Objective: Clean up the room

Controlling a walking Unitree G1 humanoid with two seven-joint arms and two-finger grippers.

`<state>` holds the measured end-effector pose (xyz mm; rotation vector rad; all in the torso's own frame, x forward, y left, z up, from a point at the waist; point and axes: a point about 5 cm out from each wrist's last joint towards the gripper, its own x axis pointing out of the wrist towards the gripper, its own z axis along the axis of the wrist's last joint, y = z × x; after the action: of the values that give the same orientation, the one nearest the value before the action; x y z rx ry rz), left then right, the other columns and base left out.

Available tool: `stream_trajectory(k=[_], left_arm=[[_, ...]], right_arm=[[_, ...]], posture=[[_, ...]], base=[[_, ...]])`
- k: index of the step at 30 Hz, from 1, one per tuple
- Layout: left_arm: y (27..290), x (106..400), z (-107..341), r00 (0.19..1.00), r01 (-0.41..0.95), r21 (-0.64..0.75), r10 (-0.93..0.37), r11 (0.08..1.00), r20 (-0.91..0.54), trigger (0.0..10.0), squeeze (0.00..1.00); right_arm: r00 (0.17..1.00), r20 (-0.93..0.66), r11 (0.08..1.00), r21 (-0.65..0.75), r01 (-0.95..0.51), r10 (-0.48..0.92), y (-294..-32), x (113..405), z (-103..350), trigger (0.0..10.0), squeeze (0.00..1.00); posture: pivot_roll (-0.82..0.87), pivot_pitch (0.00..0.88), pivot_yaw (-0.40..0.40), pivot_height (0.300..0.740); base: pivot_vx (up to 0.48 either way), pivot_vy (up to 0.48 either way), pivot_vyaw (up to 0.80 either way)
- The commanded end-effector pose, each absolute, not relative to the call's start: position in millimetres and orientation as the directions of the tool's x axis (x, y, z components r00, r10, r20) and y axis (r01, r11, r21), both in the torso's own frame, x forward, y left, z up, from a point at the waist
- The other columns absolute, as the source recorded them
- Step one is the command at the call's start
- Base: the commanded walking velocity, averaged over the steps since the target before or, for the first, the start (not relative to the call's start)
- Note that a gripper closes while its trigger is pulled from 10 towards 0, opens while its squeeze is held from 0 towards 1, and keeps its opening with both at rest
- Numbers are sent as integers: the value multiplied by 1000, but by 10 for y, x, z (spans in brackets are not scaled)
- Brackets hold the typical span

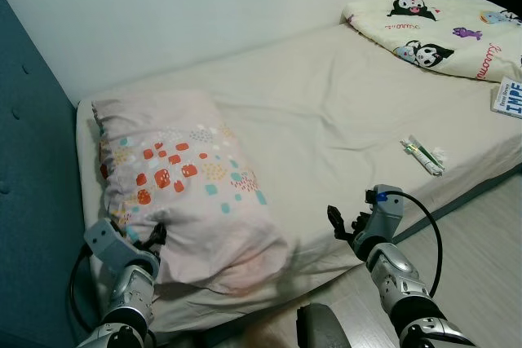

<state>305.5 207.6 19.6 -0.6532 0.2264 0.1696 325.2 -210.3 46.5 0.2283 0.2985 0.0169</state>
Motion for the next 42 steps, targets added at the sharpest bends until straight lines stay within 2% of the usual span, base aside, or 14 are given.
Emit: stream_trajectory(k=[1,3,4,6,12,16,21,22,28,32,34,35,36,42], left_arm=[[2072,3122,333,981,-4,-573,-107,819,-159,10000,0],[2049,3108,345,971,86,-568,-196,819,-136,10000,0],[2007,3027,362,907,296,-562,-411,773,-88,10000,0],[2004,2942,375,838,428,-535,-542,729,-69,10000,0],[2061,2882,463,764,549,-458,-642,699,-64,10000,0],[2142,3013,614,814,522,-397,-580,755,-32,10000,0],[2294,3329,924,955,289,-436,-287,853,72,10000,0],[2306,3353,980,957,288,-481,-272,828,104,10000,1000],[2254,3349,1121,901,429,-396,-415,812,123,10000,1000],[2295,3335,1050,861,465,-208,-494,861,-119,10000,1000],[2395,3211,907,737,577,-18,-530,817,-419,10000,1000],[2395,3211,907,737,577,-18,-530,817,-419,10000,1000],[2557,3012,868,596,682,51,-514,729,-617,10000,1000],[2713,2795,1111,489,769,86,-496,633,-718,10000,1000]], right_arm=[[951,-300,974,226,-5,74,-2046,3246,441,10000,0],[950,-302,974,226,-6,76,-2046,3248,441,10000,0],[949,-305,974,226,-9,80,-2038,3250,438,10000,0],[948,-307,974,227,-13,84,-2026,3253,438,10000,0],[947,-309,973,228,-21,93,-2002,3257,436,10000,0],[947,-308,973,228,-25,97,-1992,3257,436,10000,0],[947,-308,973,232,-22,94,-1992,3237,417,10000,0],[946,-311,973,231,-18,91,-1999,3222,403,10000,0],[944,-320,974,228,-4,79,-2039,3175,365,10000,0],[944,-322,975,224,3,71,-2065,3167,362,10000,0],[944,-325,975,222,9,65,-2080,3163,360,10000,0],[944,-325,975,222,9,65,-2080,3163,360,10000,0],[943,-327,975,222,11,64,-2075,3160,354,10000,0],[942,-330,975,224,8,68,-2054,3154,343,10000,0]], posture=[[-177,92,55,621],[-177,92,55,621],[-171,90,52,621],[-167,89,50,621],[-162,88,46,621],[-163,93,50,621],[-172,113,61,621],[-175,116,62,621],[-183,124,65,621],[-181,131,68,621],[-178,132,69,621],[-178,132,69,621],[-176,134,72,621],[-172,135,68,621]], base=[[0,0,0],[0,0,0],[0,0,0],[0,0,0],[0,0,0],[0,0,0],[0,0,0],[0,0,0],[0,0,0],[0,0,0],[0,0,0],[0,0,0],[0,0,0],[0,0,0]])
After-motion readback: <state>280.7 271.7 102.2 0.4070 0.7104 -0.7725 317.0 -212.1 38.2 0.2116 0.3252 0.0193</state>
